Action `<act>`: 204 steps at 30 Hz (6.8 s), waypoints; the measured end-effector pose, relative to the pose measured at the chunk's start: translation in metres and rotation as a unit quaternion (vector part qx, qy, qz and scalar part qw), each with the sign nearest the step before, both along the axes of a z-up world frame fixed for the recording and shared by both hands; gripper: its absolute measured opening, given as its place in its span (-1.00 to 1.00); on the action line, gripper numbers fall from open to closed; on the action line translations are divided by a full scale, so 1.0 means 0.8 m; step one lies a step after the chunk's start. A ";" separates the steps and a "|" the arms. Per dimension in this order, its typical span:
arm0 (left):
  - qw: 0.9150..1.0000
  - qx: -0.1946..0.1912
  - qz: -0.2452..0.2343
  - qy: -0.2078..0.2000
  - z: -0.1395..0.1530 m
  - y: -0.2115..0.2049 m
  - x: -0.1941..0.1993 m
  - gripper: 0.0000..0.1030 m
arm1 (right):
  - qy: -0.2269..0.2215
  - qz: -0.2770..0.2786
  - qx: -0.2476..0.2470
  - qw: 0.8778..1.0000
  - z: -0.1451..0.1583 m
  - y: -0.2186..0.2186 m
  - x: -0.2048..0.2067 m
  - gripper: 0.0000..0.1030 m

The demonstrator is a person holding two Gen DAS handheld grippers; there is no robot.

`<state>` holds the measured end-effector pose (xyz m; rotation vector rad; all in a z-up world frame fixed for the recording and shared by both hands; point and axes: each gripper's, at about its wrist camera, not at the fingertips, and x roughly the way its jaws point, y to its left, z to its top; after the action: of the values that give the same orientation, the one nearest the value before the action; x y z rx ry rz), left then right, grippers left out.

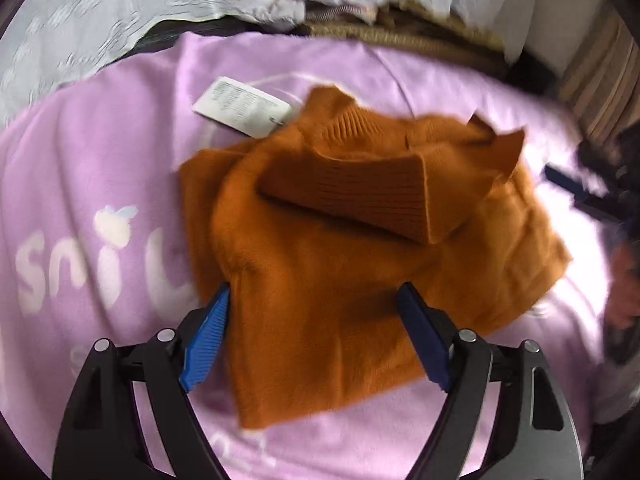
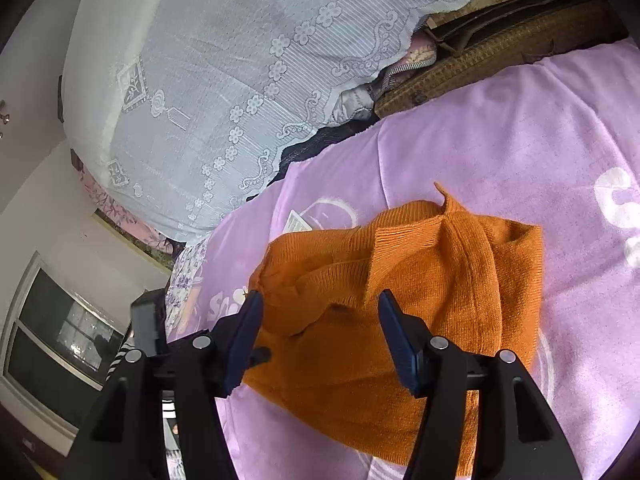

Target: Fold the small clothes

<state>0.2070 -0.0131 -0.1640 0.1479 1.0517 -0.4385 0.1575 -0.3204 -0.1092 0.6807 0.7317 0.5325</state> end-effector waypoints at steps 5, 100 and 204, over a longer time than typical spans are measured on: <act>0.986 0.029 0.152 -0.055 0.022 -0.015 0.076 0.59 | 0.011 -0.013 0.003 1.000 -0.009 0.000 0.009 0.17; 0.958 0.021 0.249 -0.143 0.009 0.010 -0.092 0.92 | -0.077 -0.123 -0.290 0.946 0.003 0.083 -0.098 0.55; 0.975 0.070 0.182 -0.105 -0.030 -0.079 -0.047 0.92 | 0.138 -0.187 0.092 0.968 -0.086 -0.067 -0.041 -0.02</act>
<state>0.1694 -0.0765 -0.1877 0.1191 0.8772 -0.0146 0.1246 -0.3741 -0.1781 1.0556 0.7940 0.1598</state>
